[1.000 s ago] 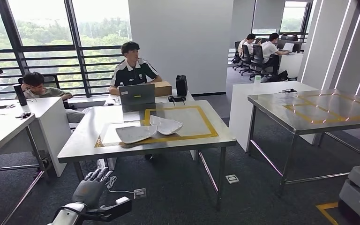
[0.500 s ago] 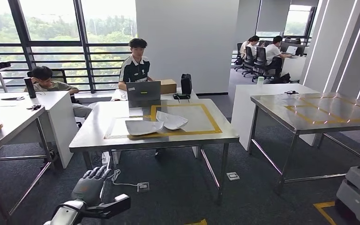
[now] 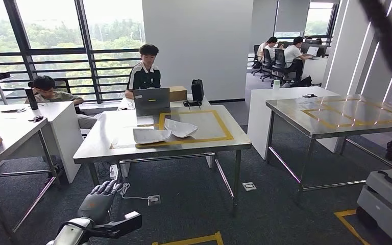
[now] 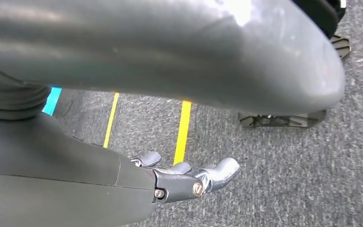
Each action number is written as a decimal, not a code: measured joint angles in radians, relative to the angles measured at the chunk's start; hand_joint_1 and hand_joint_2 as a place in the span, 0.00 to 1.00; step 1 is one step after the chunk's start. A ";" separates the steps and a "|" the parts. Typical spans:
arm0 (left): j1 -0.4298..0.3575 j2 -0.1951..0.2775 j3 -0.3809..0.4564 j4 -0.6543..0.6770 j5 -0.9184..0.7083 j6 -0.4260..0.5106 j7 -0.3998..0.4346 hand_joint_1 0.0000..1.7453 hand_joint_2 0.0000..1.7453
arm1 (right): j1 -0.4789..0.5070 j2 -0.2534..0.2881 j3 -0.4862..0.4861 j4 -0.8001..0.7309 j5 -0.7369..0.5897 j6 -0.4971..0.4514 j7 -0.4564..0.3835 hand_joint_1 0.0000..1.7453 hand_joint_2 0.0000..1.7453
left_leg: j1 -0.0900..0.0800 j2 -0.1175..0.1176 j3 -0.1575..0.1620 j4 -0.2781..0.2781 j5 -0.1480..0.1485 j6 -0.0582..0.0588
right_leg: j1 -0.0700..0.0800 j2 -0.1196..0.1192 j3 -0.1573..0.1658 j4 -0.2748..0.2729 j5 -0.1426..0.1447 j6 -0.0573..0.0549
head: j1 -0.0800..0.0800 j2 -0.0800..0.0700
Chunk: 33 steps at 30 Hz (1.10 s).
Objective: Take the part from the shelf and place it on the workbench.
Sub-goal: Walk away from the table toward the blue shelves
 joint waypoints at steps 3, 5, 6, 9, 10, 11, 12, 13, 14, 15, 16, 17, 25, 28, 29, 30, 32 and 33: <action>0.004 0.002 0.000 0.002 0.000 0.000 -0.001 0.00 1.00 | 0.000 0.000 0.000 0.000 0.000 0.000 -0.002 0.00 0.00 | 0.001 -0.001 -0.045 0.176 -0.116 -0.009 | 0.002 -0.003 -0.032 0.001 0.025 -0.009 | 0.000 0.000; 0.007 0.003 0.000 0.005 0.000 0.000 -0.001 0.00 1.00 | 0.000 0.000 -0.001 0.000 -0.001 0.000 -0.002 0.00 0.00 | 0.001 -0.001 -0.034 0.217 -0.111 -0.009 | 0.004 -0.003 -0.056 0.002 0.043 -0.008 | -0.001 0.000; 0.008 0.003 0.000 0.006 0.000 0.000 0.000 0.00 1.00 | 0.000 0.000 -0.001 0.000 -0.001 0.000 -0.001 0.00 0.00 | 0.001 -0.001 -0.004 0.185 -0.085 -0.007 | 0.004 -0.003 -0.068 0.004 0.052 -0.006 | 0.000 0.000; 0.004 0.003 0.000 0.003 0.001 0.000 0.001 0.00 1.00 | 0.000 0.000 -0.001 0.000 0.000 0.000 0.000 0.00 0.00 | -0.002 -0.001 0.125 0.000 -0.056 0.003 | 0.006 -0.003 -0.096 0.013 0.073 0.006 | 0.000 0.000; 0.002 0.003 0.000 0.001 0.001 0.000 0.002 0.00 1.00 | 0.000 0.000 -0.001 0.000 0.000 0.000 0.000 0.00 0.00 | -0.004 -0.002 0.145 -0.038 -0.064 0.008 | 0.006 -0.004 -0.101 0.015 0.080 0.011 | 0.000 0.000; 0.002 0.003 0.000 0.000 0.001 0.000 0.002 0.00 1.00 | 0.000 0.000 -0.001 0.000 0.000 0.000 0.000 0.00 0.00 | -0.007 -0.003 0.152 -0.053 -0.069 0.013 | 0.006 -0.004 -0.104 0.015 0.087 0.017 | 0.000 0.000; 0.002 0.003 0.000 0.000 0.001 0.000 0.002 0.00 1.00 | 0.000 0.000 -0.001 0.000 0.001 0.000 0.001 0.00 0.00 | -0.008 -0.003 0.145 -0.057 -0.064 0.022 | 0.005 -0.004 -0.105 0.013 0.095 0.023 | 0.000 0.000; 0.001 0.003 0.000 0.000 0.002 0.000 0.003 0.00 1.00 | 0.001 0.000 -0.001 0.000 0.001 0.000 0.001 0.00 0.00 | -0.007 -0.001 0.139 -0.059 -0.056 0.031 | 0.004 -0.003 -0.109 0.015 0.096 0.029 | 0.000 0.000; 0.000 0.003 0.000 0.000 0.002 0.000 0.003 0.00 1.00 | 0.001 0.000 -0.002 0.000 0.001 0.000 0.001 0.00 0.00 | -0.005 0.000 0.134 -0.061 -0.047 0.041 | 0.003 -0.001 -0.116 0.026 0.081 0.035 | 0.000 0.000; -0.002 0.003 0.000 0.000 0.002 0.000 0.003 0.00 1.00 | 0.002 0.000 -0.002 0.000 0.001 0.001 0.002 0.00 0.00 | -0.003 0.002 0.124 -0.064 -0.036 0.051 | 0.002 0.000 -0.128 0.056 0.049 0.041 | 0.000 0.000; -0.003 0.003 0.000 0.000 0.002 0.000 0.003 0.00 1.00 | 0.002 0.001 -0.002 0.000 0.001 0.002 0.002 0.00 0.00 | -0.002 0.002 0.114 -0.064 -0.025 0.057 | 0.000 0.001 -0.146 0.106 0.003 0.046 | 0.000 0.000; -0.003 0.002 0.000 0.000 0.001 0.000 0.004 0.00 1.00 | 0.002 0.001 -0.002 0.000 0.001 0.002 0.002 0.00 0.00 | -0.003 0.002 0.101 -0.063 -0.015 0.060 | 0.000 0.002 -0.166 0.171 -0.045 0.050 | 0.001 0.000; 0.006 0.004 0.001 0.000 0.003 0.000 -0.009 0.00 0.00 | 0.000 0.000 -0.002 0.000 0.002 0.003 0.004 0.00 0.00 | -0.006 0.003 0.013 -0.051 0.051 0.040 | 0.004 0.003 0.020 0.038 -0.038 0.037 | 0.000 0.000; 0.005 0.005 0.002 -0.002 0.005 0.002 -0.005 0.00 0.00 | 0.000 0.000 -0.002 0.000 0.004 0.002 0.002 0.00 0.00 | -0.006 0.004 0.013 -0.060 0.056 0.039 | 0.009 0.004 0.031 -0.002 -0.042 0.027 | 0.000 0.000; 0.004 0.006 0.002 -0.002 0.006 0.002 -0.002 0.00 0.00 | 0.000 0.000 -0.002 0.000 0.004 0.001 0.001 0.00 0.00 | -0.007 0.004 0.013 -0.063 0.058 0.045 | 0.009 0.003 0.030 -0.004 -0.037 0.025 | 0.000 0.000; 0.005 0.006 0.002 -0.002 0.006 0.002 0.001 0.00 0.00 | 0.000 0.000 -0.002 0.000 0.004 0.001 -0.001 0.00 0.00 | -0.007 0.004 0.013 -0.067 0.060 0.049 | 0.009 0.003 0.028 -0.005 -0.034 0.024 | 0.000 0.000; 0.005 0.006 0.003 -0.001 0.006 0.003 0.004 0.00 0.00 | 0.000 0.000 -0.002 0.000 0.004 0.000 -0.005 0.00 0.00 | -0.006 0.004 0.013 -0.075 0.079 0.041 | 0.011 0.003 0.023 -0.004 -0.027 0.017 | 0.000 0.000; 0.005 0.006 0.003 -0.001 0.006 0.004 0.005 0.00 0.00 | 0.000 0.000 -0.002 0.000 0.004 0.000 -0.006 0.00 0.00 | -0.005 0.004 0.012 -0.079 0.085 0.036 | 0.011 0.003 0.020 -0.004 -0.023 0.014 | 0.000 0.000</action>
